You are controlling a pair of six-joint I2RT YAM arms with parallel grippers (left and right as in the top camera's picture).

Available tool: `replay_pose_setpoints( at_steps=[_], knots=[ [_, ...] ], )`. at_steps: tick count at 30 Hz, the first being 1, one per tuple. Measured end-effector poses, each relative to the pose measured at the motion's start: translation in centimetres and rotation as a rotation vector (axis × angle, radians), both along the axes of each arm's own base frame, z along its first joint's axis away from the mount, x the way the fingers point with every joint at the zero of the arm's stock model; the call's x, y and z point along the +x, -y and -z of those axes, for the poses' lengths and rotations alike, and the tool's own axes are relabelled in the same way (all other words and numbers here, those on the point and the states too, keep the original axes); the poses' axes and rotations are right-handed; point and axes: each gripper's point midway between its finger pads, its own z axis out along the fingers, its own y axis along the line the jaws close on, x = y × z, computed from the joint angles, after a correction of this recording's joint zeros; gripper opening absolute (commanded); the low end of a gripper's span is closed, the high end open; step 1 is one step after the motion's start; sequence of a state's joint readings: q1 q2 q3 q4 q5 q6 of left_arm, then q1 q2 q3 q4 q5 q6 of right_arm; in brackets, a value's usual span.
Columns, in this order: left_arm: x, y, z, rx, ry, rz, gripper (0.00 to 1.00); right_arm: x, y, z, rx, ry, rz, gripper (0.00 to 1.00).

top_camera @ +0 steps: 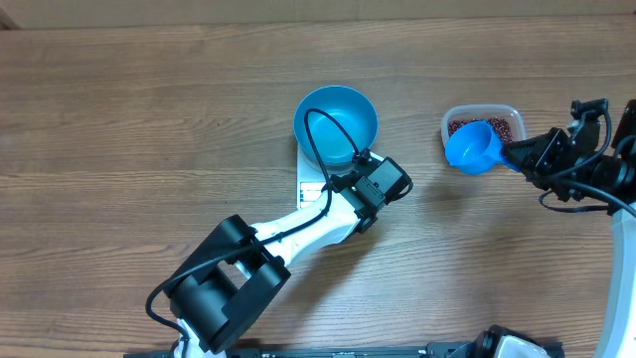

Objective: Scoop item into bowl and weigh 150g on scale

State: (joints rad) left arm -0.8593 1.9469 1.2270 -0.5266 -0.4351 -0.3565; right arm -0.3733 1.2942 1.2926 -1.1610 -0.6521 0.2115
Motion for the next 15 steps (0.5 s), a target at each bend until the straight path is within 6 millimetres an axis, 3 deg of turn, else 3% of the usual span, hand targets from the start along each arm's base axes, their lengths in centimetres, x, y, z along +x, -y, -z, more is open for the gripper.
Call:
replay_pose_setpoints(
  at_steps=[15],
  knots=[
    [0.14,-0.24,0.41,-0.011,-0.021,-0.007,0.04,0.0,0.04,0.03,-0.003,-0.001,0.001,0.04]
  ],
)
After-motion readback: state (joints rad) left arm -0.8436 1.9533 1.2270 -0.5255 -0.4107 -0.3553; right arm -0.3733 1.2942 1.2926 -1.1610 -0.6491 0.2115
